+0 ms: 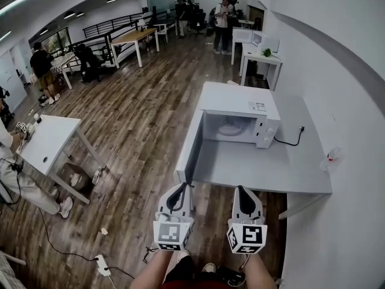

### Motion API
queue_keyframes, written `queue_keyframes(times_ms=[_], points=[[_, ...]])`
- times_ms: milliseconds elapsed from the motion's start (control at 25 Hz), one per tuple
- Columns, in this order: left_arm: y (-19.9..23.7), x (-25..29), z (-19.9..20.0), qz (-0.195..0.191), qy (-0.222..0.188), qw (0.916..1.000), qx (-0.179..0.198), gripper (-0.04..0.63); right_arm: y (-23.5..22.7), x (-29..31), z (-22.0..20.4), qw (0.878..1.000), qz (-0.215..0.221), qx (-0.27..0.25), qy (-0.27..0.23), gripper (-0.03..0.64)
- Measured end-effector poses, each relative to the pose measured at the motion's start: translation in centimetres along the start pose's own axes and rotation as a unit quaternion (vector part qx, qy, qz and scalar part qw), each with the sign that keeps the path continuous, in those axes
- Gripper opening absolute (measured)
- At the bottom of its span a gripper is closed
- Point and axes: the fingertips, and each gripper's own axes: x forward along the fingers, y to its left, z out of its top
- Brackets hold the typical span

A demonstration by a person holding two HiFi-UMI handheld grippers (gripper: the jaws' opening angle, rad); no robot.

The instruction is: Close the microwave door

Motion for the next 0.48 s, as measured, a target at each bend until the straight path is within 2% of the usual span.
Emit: queue_keyframes(times_ms=[280, 480], points=[[3.7, 2.9, -1.6, 0.0, 0.002, 1.0, -0.004, 0.026, 1.6, 4.2, -1.1, 1.0, -0.002, -0.013, 0.011, 0.028], [6.3, 3.7, -4.7, 0.004, 0.032, 0.9995, 0.0, 0.028, 2.2, 6.0, -2.4, 1.0, -0.007, -0.003, 0.024, 0.028]])
